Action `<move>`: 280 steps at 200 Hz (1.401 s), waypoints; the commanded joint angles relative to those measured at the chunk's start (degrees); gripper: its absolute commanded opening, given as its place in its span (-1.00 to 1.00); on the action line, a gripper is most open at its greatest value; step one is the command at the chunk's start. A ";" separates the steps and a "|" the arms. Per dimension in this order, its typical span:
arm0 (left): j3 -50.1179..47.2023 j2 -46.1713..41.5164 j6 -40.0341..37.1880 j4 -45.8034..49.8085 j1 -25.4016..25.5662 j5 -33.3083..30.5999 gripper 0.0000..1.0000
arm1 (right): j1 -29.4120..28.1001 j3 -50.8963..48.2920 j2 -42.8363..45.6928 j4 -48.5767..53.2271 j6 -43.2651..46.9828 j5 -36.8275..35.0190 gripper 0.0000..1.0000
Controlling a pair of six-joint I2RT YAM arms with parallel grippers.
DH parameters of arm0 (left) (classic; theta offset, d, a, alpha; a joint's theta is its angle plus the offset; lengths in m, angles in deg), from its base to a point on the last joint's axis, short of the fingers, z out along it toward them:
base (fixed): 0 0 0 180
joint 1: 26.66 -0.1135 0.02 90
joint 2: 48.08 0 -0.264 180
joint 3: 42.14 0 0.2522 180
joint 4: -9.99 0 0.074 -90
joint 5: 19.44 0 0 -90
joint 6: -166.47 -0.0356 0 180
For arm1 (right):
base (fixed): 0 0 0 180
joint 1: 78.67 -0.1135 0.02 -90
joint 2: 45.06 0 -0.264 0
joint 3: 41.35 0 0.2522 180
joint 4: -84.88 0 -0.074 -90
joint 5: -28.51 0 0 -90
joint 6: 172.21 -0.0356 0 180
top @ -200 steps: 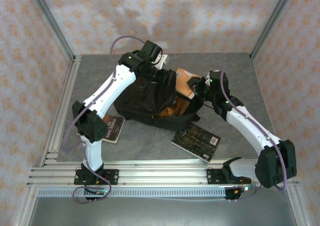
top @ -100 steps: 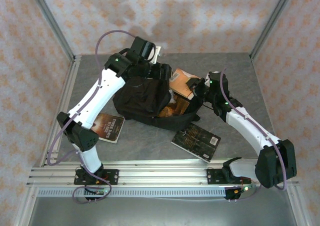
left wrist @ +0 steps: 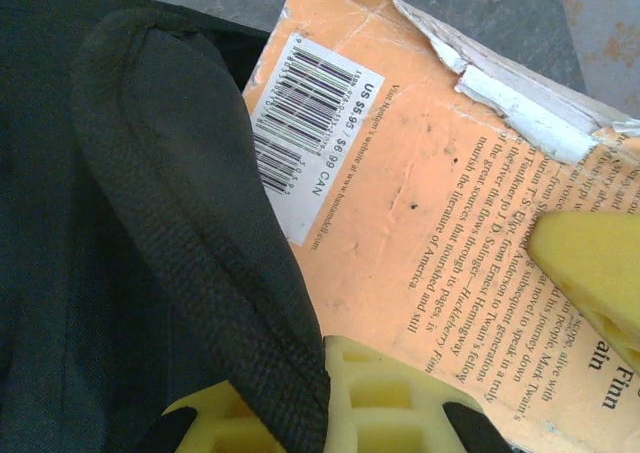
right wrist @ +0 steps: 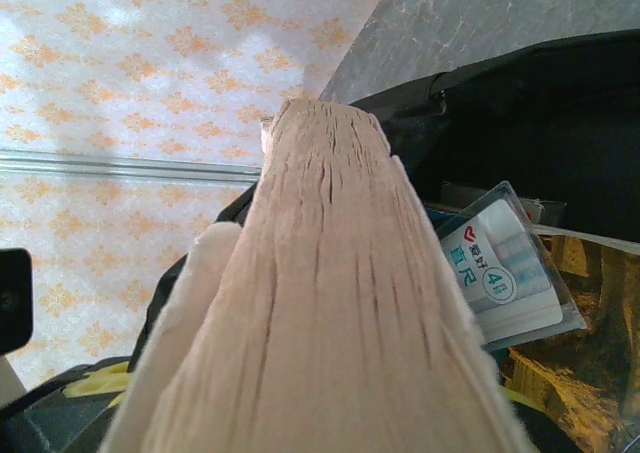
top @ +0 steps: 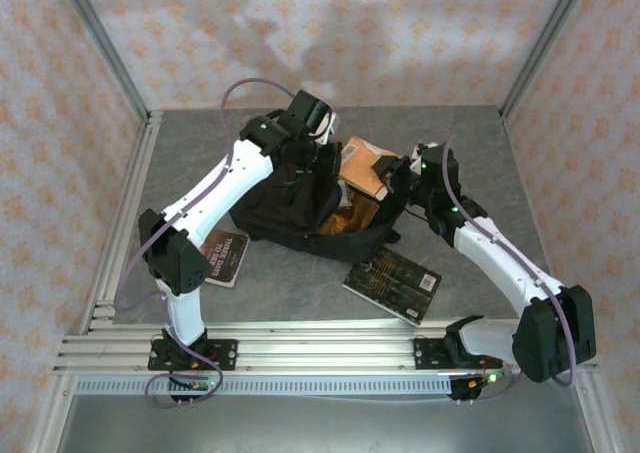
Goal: Pack the student bag
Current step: Open the student bag at the center of the table, then place the book in the student bag.
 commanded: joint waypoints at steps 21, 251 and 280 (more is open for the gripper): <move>0.30 -5.23 -1.55 -2.89 -2.97 -1.03 -1.00 | -0.36 -0.34 5.04 6.42 9.46 -4.32 -1.00; 24.25 1.18 -9.44 6.49 -4.77 4.02 -1.00 | -19.20 20.76 -43.95 -18.22 13.03 1.22 -0.45; 24.54 2.00 -8.77 6.03 -6.31 4.63 -1.00 | -20.92 23.24 -46.96 -15.40 12.46 -5.00 0.34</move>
